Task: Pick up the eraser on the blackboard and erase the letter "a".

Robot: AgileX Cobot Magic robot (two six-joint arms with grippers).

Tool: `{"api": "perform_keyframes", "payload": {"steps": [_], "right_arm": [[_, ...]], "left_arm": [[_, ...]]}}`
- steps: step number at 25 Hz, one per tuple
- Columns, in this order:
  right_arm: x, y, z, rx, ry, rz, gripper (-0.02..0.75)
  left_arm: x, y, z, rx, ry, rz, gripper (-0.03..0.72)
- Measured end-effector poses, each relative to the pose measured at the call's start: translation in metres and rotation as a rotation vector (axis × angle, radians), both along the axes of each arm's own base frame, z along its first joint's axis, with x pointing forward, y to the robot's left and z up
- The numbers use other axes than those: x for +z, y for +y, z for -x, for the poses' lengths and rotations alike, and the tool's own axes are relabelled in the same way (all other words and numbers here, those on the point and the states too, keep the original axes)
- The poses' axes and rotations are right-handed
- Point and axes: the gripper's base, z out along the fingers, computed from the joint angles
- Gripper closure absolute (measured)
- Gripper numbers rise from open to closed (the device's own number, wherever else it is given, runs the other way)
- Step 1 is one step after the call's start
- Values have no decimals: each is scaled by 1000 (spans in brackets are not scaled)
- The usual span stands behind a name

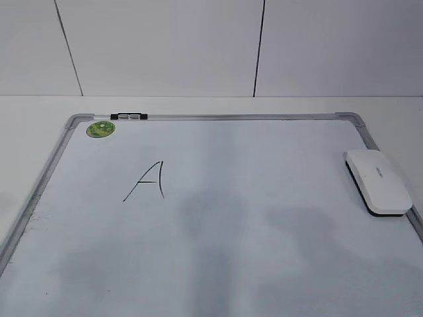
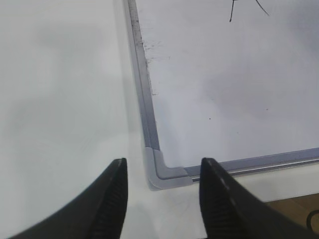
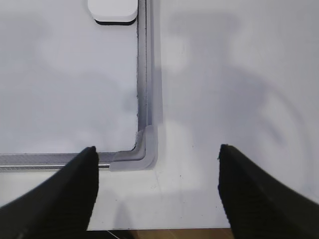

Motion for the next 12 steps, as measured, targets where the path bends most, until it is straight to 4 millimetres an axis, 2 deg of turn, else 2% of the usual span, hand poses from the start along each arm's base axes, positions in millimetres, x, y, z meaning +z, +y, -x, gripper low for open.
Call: {"api": "perform_keyframes", "payload": {"steps": [12], "right_arm": [[0,0,0,0,0,3,146]], "left_arm": [[0,0,0,0,0,0,347]]}}
